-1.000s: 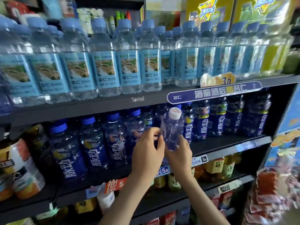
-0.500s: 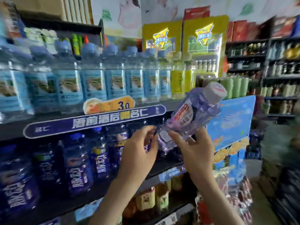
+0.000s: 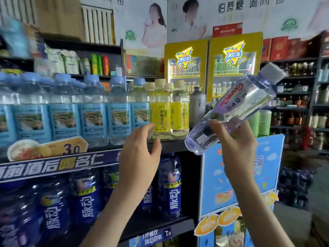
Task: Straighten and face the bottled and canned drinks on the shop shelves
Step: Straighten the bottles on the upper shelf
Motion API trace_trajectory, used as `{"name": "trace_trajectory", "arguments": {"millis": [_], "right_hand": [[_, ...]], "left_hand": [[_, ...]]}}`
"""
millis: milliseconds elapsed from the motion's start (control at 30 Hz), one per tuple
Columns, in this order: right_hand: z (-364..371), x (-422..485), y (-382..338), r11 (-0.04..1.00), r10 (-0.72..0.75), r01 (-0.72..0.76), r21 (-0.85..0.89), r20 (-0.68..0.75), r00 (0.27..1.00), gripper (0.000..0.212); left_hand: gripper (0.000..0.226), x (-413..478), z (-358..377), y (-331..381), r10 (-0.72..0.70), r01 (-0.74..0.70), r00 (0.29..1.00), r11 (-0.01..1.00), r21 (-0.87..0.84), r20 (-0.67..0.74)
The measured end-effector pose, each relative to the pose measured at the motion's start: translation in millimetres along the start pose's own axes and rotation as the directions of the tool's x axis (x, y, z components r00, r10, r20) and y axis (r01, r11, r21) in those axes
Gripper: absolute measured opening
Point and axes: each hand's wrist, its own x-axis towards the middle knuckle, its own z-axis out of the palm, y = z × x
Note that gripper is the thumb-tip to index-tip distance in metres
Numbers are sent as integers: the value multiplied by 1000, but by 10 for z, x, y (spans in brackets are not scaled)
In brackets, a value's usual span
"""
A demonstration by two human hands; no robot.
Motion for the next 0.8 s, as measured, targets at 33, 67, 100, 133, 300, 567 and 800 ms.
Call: {"name": "trace_trajectory", "arguments": {"millis": [33, 67, 100, 133, 300, 567, 800], "right_hand": [[-3, 31, 22, 1000, 4, -4, 2, 22, 1000, 21], [-1, 45, 26, 1000, 18, -18, 7, 54, 998, 18], [12, 53, 23, 999, 37, -40, 28, 104, 994, 16], [39, 51, 18, 996, 53, -63, 61, 165, 985, 18], [310, -89, -26, 986, 91, -139, 91, 400, 912, 37], [926, -633, -171, 951, 109, -271, 151, 658, 745, 46], [1599, -1314, -473, 947, 50, -282, 156, 793, 607, 36]], "left_hand": [[31, 22, 33, 3, -16, 16, 1000, 999, -43, 18], [31, 37, 64, 10, -30, 35, 998, 994, -105, 50], [32, 51, 78, 35, -54, 73, 993, 979, -190, 103], [34, 65, 75, 74, -84, 135, 979, 949, -284, 185], [33, 38, -127, 212, -95, 322, 859, 865, -386, 504], [23, -215, -765, -76, -361, 417, 895, 886, -204, 262], [36, -431, -1554, -465, -413, 405, 911, 899, -165, -15]]}}
